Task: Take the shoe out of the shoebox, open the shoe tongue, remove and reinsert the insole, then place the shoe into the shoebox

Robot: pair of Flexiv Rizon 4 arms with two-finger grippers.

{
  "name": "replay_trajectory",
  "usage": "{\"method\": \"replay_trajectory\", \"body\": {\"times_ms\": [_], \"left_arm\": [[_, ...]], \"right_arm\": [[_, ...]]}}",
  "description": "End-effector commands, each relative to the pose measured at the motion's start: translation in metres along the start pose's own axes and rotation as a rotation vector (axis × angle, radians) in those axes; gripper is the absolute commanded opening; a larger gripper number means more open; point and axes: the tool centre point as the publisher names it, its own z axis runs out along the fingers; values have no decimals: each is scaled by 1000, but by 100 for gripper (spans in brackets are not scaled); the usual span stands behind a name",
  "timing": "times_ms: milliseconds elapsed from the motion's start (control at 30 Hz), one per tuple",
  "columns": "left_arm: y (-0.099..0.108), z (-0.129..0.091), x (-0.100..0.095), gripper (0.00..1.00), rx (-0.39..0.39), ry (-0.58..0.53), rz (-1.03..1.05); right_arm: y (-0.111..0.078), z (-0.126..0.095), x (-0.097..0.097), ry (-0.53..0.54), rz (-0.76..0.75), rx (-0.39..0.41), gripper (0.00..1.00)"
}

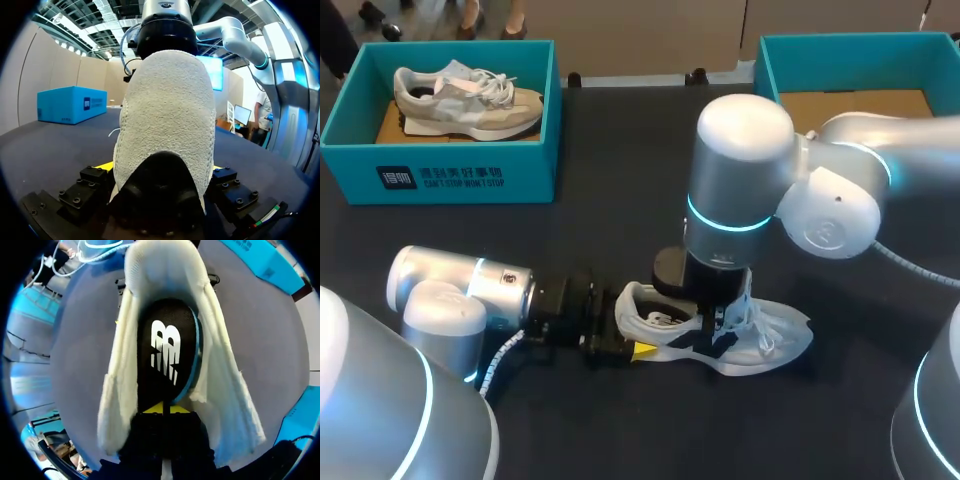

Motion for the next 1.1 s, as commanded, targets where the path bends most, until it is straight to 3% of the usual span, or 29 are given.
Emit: {"method": "replay_trajectory", "body": {"times_ms": [33, 200, 567, 1100], "left_arm": [[6, 2, -2, 0, -3, -3, -3], [6, 2, -2, 0, -3, -3, -3], [6, 2, -2, 0, -3, -3, -3], [6, 2, -2, 0, -3, -3, -3]], "right_arm": [[-18, -25, 13, -50, 8, -79, 0], [-25, -44, 12, -78, -14, -175, 0], [-26, -63, 2, -70, -75, -251, 0], [9, -73, -5, -12, -234, -240, 0]]}}
